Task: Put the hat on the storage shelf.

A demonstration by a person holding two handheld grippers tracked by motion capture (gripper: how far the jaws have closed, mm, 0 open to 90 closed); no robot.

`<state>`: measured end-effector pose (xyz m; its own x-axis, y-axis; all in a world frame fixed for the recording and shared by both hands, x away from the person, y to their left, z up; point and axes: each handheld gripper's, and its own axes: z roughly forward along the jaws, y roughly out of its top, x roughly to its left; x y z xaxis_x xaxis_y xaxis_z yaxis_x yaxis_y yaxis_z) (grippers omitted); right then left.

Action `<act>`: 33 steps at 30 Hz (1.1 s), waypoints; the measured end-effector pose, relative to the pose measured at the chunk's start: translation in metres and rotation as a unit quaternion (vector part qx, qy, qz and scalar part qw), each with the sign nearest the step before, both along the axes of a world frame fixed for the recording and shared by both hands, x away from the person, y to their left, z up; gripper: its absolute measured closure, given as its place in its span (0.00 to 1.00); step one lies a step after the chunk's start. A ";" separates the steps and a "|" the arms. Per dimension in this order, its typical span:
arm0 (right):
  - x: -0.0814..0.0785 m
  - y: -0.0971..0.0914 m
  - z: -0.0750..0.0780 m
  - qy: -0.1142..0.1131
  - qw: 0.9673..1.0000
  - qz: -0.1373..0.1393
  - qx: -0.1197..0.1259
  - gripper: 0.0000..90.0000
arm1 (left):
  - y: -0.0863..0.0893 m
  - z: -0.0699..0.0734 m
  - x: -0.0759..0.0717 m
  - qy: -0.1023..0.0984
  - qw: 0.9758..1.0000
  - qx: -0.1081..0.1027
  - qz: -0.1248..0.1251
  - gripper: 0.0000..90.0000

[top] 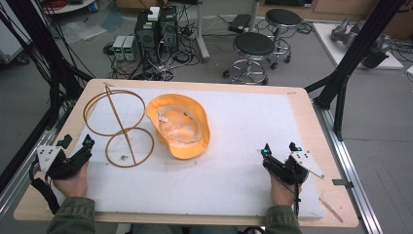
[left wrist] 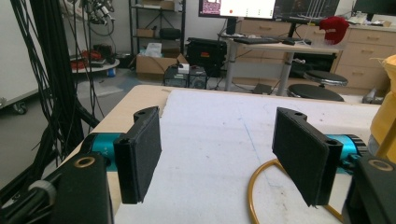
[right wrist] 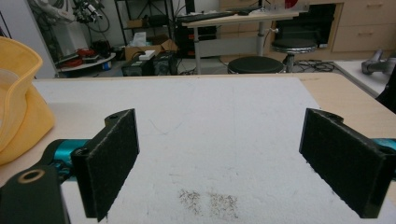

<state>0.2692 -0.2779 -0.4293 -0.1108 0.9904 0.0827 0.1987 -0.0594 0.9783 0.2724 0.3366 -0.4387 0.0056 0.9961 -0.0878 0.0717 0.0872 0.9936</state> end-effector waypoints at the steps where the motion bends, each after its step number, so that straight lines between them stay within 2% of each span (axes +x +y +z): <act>1: 0.000 0.000 0.000 0.000 1.000 0.000 0.000 0.12 | 0.000 0.000 0.000 0.000 1.000 0.000 0.000 0.37; 18: 0.002 0.000 -0.001 0.009 1.000 -0.004 -0.001 0.12 | 0.001 0.000 0.000 0.000 1.000 -0.004 0.006 0.37; 27: 0.001 -0.001 -0.001 0.006 1.000 -0.005 -0.006 0.12 | 0.001 0.000 0.000 -0.001 1.000 -0.007 0.004 0.37; 33: 0.001 -0.003 -0.001 0.006 1.000 -0.006 0.001 0.12 | 0.000 0.000 0.000 -0.001 1.000 -0.008 0.000 0.37</act>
<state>0.2704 -0.2805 -0.4299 -0.0982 0.9915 0.0853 0.2097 -0.0632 0.9757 0.2720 0.3371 -0.4387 0.0048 0.9946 -0.1036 0.0703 0.1030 0.9922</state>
